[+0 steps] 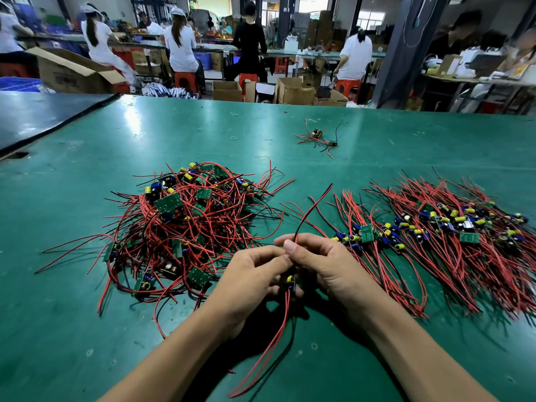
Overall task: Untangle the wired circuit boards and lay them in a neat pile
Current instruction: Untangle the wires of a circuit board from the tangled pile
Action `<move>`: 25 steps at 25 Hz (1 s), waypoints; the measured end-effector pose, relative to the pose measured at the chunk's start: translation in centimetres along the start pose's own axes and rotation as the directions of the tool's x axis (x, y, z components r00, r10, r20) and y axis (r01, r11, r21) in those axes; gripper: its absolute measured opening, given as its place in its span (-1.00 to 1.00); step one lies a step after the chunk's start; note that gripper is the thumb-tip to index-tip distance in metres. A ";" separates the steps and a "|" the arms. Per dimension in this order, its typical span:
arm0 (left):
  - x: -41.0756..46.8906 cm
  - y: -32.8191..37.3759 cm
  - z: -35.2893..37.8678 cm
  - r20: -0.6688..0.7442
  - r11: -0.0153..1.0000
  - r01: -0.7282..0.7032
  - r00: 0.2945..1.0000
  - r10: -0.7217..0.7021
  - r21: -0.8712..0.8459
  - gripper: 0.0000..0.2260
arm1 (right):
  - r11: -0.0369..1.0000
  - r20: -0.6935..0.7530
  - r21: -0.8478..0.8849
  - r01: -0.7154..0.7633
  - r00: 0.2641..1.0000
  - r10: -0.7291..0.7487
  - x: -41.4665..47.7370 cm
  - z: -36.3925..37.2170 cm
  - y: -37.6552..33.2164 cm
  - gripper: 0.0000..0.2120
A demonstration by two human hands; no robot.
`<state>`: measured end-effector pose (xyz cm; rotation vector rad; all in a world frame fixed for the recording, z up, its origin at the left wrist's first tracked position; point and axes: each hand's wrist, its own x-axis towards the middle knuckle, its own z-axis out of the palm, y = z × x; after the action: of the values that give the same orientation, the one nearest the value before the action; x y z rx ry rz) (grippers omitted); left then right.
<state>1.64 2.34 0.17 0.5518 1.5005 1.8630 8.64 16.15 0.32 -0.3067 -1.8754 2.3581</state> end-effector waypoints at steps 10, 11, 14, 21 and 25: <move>-0.2 -0.1 0.2 0.019 0.981 -0.082 0.997 0.080 0.178 -0.86 | 0.998 -0.160 -0.034 0.060 0.985 -0.065 0.8 -0.3 0.7 -0.55; -0.2 -0.1 0.3 0.016 0.974 -0.094 0.996 0.092 0.207 -0.87 | 0.990 -0.226 -0.108 0.088 0.968 -0.111 1.0 -0.5 0.8 -0.54; -0.3 -0.2 0.6 0.040 0.945 -0.133 0.991 0.127 0.298 -0.89 | 0.966 -0.357 -0.230 0.115 0.914 -0.194 1.4 -1.3 0.7 -0.48; -0.3 -0.3 1.1 0.043 0.897 -0.164 0.986 0.160 0.411 -0.88 | 0.999 -0.424 -0.032 0.021 0.905 -0.033 1.4 -0.8 0.1 -0.49; -0.4 -0.7 1.1 0.011 0.864 -0.201 0.975 0.222 0.461 -0.83 | 0.998 -0.385 -0.054 -0.033 0.923 0.010 1.1 -0.4 -0.3 -0.48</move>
<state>2.88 2.88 -0.24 0.9350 1.9970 1.6779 7.70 16.86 0.38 -0.7408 -1.7579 2.0633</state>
